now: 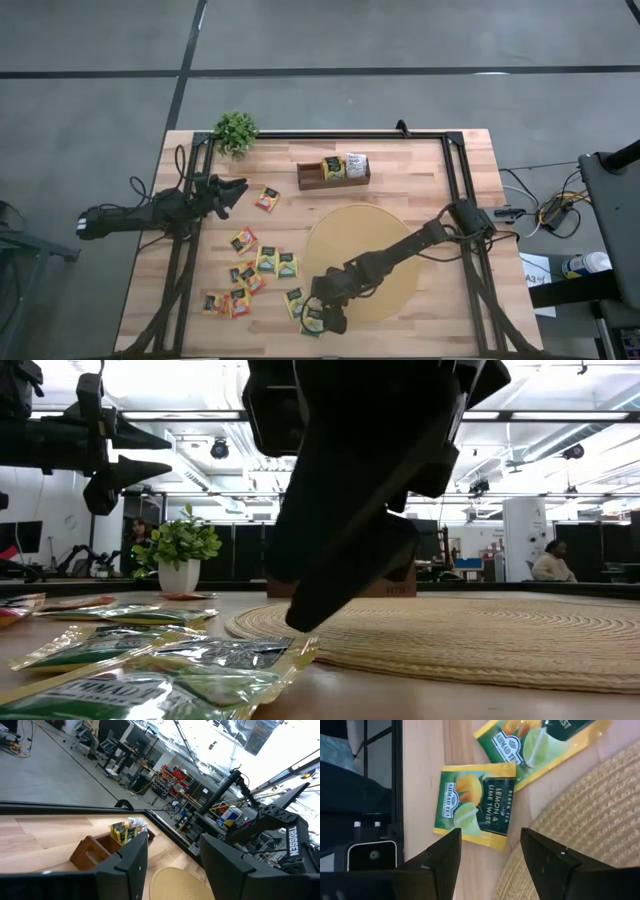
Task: Pick & Place Tea
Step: Put the yellow tea bag into the middle section of the wooden organizer
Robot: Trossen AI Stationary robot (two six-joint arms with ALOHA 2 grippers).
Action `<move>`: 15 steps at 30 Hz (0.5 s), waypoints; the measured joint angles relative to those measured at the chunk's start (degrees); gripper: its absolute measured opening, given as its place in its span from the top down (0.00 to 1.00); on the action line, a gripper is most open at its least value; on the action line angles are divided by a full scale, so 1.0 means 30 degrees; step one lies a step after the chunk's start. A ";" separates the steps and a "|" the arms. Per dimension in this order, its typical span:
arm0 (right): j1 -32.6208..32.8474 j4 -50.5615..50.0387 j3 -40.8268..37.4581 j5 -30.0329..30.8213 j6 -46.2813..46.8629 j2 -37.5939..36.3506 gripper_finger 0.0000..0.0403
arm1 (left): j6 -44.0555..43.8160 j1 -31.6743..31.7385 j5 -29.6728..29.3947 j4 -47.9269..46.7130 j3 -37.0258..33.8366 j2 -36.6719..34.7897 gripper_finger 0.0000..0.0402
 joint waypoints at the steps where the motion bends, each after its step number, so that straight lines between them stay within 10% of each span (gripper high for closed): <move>1: 0.0010 -0.0001 0.0066 0.0002 -0.0032 0.0000 0.50 | 0.0000 0.0003 0.0000 0.0000 0.0000 0.0000 0.57; 15: 0.0067 0.0009 0.0274 0.0101 -0.1301 0.0022 0.50 | 0.0000 0.0002 0.0000 0.0000 0.0000 0.0000 0.57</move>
